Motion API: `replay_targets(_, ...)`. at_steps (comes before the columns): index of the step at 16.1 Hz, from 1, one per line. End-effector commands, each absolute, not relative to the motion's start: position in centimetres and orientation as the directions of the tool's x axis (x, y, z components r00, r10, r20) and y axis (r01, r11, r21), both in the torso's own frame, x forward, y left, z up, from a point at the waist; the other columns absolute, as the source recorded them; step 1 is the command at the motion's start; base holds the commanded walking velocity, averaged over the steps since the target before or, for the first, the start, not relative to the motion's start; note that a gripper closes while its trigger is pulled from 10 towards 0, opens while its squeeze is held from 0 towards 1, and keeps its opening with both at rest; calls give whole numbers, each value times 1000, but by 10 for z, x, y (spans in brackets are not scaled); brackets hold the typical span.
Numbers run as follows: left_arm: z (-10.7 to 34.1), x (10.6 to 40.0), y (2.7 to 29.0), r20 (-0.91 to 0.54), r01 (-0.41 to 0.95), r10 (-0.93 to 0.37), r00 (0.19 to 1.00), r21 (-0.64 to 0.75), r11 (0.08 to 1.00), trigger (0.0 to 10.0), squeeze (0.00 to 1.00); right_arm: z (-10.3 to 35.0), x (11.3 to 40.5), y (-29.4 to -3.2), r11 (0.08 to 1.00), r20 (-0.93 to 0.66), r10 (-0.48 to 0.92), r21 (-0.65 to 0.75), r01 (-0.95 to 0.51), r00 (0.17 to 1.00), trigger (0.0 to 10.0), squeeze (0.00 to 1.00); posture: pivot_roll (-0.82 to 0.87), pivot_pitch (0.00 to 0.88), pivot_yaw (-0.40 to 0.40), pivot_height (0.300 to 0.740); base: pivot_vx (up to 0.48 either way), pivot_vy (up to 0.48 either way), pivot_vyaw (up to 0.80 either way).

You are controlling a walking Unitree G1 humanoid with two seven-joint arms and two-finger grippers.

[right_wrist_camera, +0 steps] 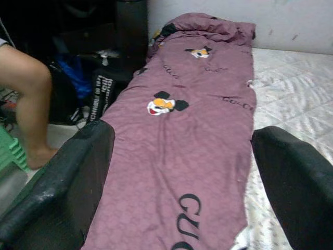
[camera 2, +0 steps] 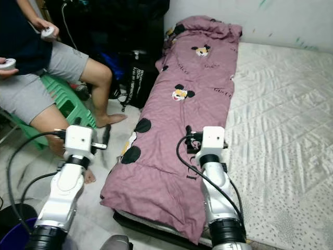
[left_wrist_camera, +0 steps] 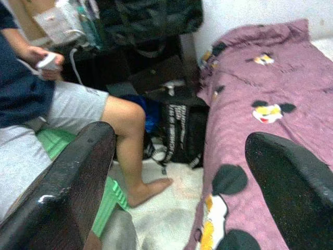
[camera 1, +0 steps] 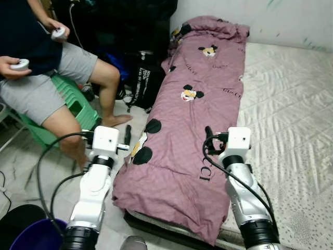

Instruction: Clean up the room

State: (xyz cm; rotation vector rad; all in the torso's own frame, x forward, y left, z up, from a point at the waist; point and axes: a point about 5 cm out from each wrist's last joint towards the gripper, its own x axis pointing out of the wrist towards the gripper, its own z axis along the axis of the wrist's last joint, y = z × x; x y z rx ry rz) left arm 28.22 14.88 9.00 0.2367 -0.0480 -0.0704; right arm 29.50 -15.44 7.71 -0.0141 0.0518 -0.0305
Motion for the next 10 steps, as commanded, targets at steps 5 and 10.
replay_targets(5,87,283,147,18,66,-73,997,253,965,10000,0,78,294,-154,999,-52,-40,-9,40,998,10000,0,75,0,47,740,0,0,0)
replay_targets(10,91,287,145,47,69,-86,995,286,956,10000,0,82,297,-152,997,-22,-71,30,71,997,10000,0,68,0,88,740,0,0,0)
